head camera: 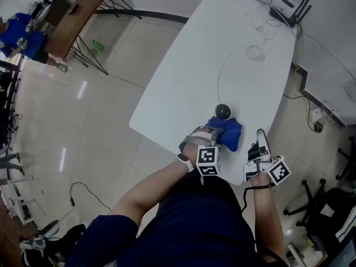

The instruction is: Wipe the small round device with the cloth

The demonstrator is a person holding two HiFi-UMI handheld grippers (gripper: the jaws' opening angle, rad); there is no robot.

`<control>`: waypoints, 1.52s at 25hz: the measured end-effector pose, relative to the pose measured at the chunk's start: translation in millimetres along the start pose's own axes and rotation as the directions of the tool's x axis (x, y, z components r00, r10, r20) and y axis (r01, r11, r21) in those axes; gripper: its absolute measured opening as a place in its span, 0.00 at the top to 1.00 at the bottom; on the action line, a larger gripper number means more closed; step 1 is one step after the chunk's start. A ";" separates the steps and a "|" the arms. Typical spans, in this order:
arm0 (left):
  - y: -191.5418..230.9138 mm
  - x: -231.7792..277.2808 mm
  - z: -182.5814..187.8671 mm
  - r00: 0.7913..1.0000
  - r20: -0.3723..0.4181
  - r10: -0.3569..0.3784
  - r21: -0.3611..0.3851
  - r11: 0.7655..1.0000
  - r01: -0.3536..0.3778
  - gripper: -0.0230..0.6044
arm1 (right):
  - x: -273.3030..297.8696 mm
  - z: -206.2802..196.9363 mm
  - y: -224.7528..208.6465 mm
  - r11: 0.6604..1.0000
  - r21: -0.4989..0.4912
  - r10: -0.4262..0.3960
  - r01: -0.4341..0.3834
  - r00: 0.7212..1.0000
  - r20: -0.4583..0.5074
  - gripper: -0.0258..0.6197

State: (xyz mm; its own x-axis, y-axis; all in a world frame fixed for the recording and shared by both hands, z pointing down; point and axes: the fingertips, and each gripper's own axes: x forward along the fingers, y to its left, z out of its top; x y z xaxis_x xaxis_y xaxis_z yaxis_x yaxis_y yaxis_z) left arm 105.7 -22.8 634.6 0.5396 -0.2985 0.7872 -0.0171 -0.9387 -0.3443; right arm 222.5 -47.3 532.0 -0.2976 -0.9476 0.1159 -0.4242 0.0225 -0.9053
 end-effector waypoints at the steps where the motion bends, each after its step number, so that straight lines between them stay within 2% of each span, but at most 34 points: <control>1: -2.0 -1.7 0.7 0.999 0.007 -0.040 -0.045 0.998 0.041 0.78 | 0.2 -0.6 1.3 1.000 0.001 0.002 -0.002 1.000 0.000 0.70; 4: -4.7 -11.9 1.7 0.990 0.038 -0.133 -0.183 0.973 0.138 0.78 | -0.8 -3.5 5.1 1.000 -0.006 0.006 -0.006 1.000 -0.001 0.71; 7: -0.3 -24.6 0.8 0.986 0.066 -0.156 -0.256 0.952 0.168 0.77 | -0.4 -5.2 9.7 1.000 -0.012 0.011 -0.011 1.000 -0.003 0.71; 8: 1.5 -29.9 1.1 0.983 0.086 -0.164 -0.292 0.939 0.182 0.77 | -0.1 -5.3 11.4 1.000 -0.013 0.013 -0.013 1.000 -0.003 0.71; 9: 3.3 -37.2 3.6 0.975 0.128 -0.181 -0.359 0.908 0.216 0.77 | 0.1 -5.1 13.2 1.000 -0.015 0.014 -0.014 1.000 -0.004 0.71; 10: 5.4 -47.5 8.8 0.959 0.198 -0.205 -0.455 0.847 0.275 0.77 | 0.0 -4.6 15.0 1.000 -0.019 0.016 -0.016 1.000 -0.004 0.71; 11: 8.3 -60.9 16.3 0.931 0.288 -0.225 -0.556 0.752 0.354 0.77 | -0.5 -3.6 16.7 1.000 -0.025 0.017 -0.018 1.000 -0.004 0.71; 12: 12.0 -75.5 23.6 0.896 0.379 -0.232 -0.634 0.640 0.434 0.77 | -1.3 -2.0 18.1 0.999 -0.033 0.018 -0.018 1.000 -0.003 0.71; 13: 16.3 -87.9 26.9 0.864 0.451 -0.223 -0.682 0.538 0.495 0.77 | -2.3 -0.1 19.3 0.999 -0.042 0.018 -0.018 1.000 0.000 0.72; 14: 20.3 -96.2 24.4 0.844 0.494 -0.209 -0.712 0.460 0.531 0.77 | -3.4 1.9 20.4 0.999 -0.050 0.017 -0.017 1.000 0.003 0.72; 15: 23.3 -100.0 16.3 0.836 0.512 -0.198 -0.734 0.404 0.546 0.77 | -4.5 3.7 21.3 0.998 -0.057 0.015 -0.014 1.000 0.007 0.72; 16: 24.8 -99.6 3.7 0.837 0.512 -0.196 -0.757 0.357 0.547 0.77 | -5.2 5.2 22.1 0.998 -0.061 0.013 -0.012 1.000 0.010 0.72; 18: 23.9 -89.8 -29.7 0.852 0.478 -0.213 -0.811 0.266 0.522 0.77 | -5.9 6.7 24.5 0.998 -0.063 0.013 -0.012 1.000 0.013 0.72; 19: 24.3 -83.1 -48.6 0.870 0.441 -0.221 -0.843 0.231 0.486 0.77 | -6.3 7.0 25.3 0.998 -0.065 0.012 -0.011 1.000 0.013 0.72; 20: 26.7 -77.0 -68.0 0.896 0.384 -0.225 -0.876 0.219 0.430 0.76 | -6.7 7.1 26.0 0.998 -0.066 0.010 -0.009 1.000 0.014 0.72; 21: 30.6 -72.5 -86.9 0.926 0.304 -0.223 -0.903 0.241 0.355 0.74 | -6.9 6.9 26.9 0.998 -0.069 0.009 -0.008 1.000 0.014 0.72; 22: 35.3 -69.6 -104.8 0.955 0.208 -0.213 -0.918 0.295 0.266 0.71 | -6.7 6.1 28.5 0.997 -0.072 0.009 -0.008 1.000 0.013 0.72; 23: 39.8 -67.7 -121.1 0.975 0.106 -0.194 -0.913 0.370 0.172 0.68 | -6.2 4.6 30.7 0.997 -0.078 0.011 -0.011 1.000 0.010 0.72; 24: 44.0 -66.3 -135.5 0.986 0.008 -0.166 -0.887 0.453 0.083 0.64 | -5.6 2.6 33.5 0.996 -0.086 0.014 -0.013 1.000 0.005 0.73; 25: 47.7 -65.1 -146.9 0.988 -0.075 -0.132 -0.847 0.531 0.007 0.61 | -4.7 0.6 36.7 0.995 -0.098 0.016 -0.016 1.000 -0.001 0.73; 26: 50.3 -64.3 -154.8 0.986 -0.135 -0.098 -0.806 0.589 -0.052 0.58 | -3.5 -1.2 40.8 0.993 -0.115 0.017 -0.018 1.000 -0.008 0.74; 27: 52.1 -64.2 -159.4 0.982 -0.175 -0.066 -0.774 0.626 -0.096 0.56 | -1.9 -3.1 46.1 0.990 -0.136 0.018 -0.020 1.000 -0.018 0.76; 28: 54.0 -65.0 -161.3 0.980 -0.194 -0.033 -0.754 0.645 -0.128 0.54 | -0.3 -5.2 52.2 0.986 -0.164 0.015 -0.020 0.999 -0.031 0.78; 29: 56.5 -67.3 -159.8 0.981 -0.194 0.003 -0.742 0.653 -0.149 0.53 | 1.2 -7.6 58.1 0.979 -0.202 0.003 -0.013 0.999 -0.049 0.80; 31: 63.9 -80.4 -146.2 0.987 -0.141 0.083 -0.742 0.651 -0.161 0.51 | 4.0 -11.9 69.5 0.954 -0.298 -0.042 0.017 0.996 -0.080 0.82; 33: 78.7 -108.0 -124.3 0.979 -0.064 0.195 -0.752 0.636 -0.176 0.50 | 9.1 -15.2 84.0 0.921 -0.389 -0.061 0.020 0.994 -0.095 0.82; 34: 88.2 -125.8 -111.7 0.965 -0.026 0.262 -0.756 0.626 -0.190 0.50 | 12.2 -17.0 92.7 0.903 -0.429 -0.059 0.009 0.993 -0.103 0.82; 36: 105.8 -161.2 -82.8 0.920 0.057 0.388 -0.755 0.619 -0.215 0.53 | 18.5 -20.7 111.2 0.865 -0.501 -0.048 -0.017 0.992 -0.115 0.83; 38: 116.6 -188.0 -48.0 0.871 0.157 0.466 -0.743 0.636 -0.207 0.58 | 25.0 -24.0 129.8 0.823 -0.566 -0.034 -0.044 0.992 -0.126 0.83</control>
State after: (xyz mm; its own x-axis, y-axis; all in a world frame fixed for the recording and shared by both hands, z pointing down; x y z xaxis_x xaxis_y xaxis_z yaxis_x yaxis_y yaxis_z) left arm -38.1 -84.4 471.1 0.5937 -0.6705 0.4449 -0.7482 -0.6635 -0.0017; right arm 139.5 -60.4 427.2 -0.3882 -0.9003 0.1968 -0.8202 0.2401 -0.5193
